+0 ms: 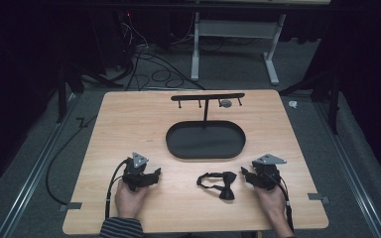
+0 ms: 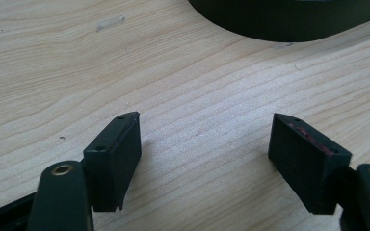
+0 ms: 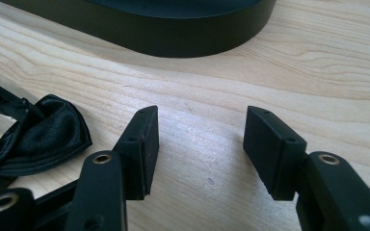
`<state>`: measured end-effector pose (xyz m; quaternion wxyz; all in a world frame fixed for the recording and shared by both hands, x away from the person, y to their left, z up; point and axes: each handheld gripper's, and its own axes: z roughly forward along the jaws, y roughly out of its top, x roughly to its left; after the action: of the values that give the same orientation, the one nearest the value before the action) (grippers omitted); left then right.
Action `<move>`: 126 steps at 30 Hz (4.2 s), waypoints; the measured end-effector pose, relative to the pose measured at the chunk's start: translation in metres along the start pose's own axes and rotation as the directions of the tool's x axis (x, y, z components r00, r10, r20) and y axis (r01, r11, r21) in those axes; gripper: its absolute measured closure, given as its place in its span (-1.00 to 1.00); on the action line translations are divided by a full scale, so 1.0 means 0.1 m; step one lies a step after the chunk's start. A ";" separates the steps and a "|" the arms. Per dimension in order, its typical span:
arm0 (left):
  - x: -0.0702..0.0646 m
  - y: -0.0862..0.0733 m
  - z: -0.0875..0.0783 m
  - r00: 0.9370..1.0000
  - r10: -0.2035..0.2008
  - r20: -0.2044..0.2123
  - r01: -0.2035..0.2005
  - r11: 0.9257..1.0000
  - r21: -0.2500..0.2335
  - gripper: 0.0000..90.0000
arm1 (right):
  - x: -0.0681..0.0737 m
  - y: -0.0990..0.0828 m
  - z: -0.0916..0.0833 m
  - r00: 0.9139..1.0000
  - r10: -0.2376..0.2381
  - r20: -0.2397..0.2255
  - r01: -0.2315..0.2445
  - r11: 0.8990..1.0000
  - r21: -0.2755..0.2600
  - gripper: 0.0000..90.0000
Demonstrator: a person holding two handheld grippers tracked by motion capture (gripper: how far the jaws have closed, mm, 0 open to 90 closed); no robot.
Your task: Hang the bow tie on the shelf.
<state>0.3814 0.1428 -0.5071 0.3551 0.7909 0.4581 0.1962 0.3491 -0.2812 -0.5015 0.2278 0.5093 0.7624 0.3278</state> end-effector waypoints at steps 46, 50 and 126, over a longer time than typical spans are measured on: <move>0.00 0.00 0.00 1.000 0.000 0.001 0.000 1.000 0.000 -0.39 | 0.47 0.26 -0.29 0.980 -0.081 -0.179 0.070 0.995 -0.064 0.17; 0.00 0.00 0.00 1.000 0.000 0.001 0.000 1.000 0.000 -0.38 | 0.58 0.29 -0.21 0.971 -0.109 -0.214 0.100 0.994 -0.049 0.17; 0.00 0.00 0.00 1.000 -0.001 0.001 0.001 1.000 -0.001 -0.39 | 0.74 0.48 -0.19 0.944 -0.215 -0.252 0.205 0.977 -0.067 0.90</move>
<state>0.3814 0.1429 -0.5071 0.3558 0.7908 0.4581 0.1957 0.3383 -0.2045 -0.4547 0.1705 0.3737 0.8287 0.3801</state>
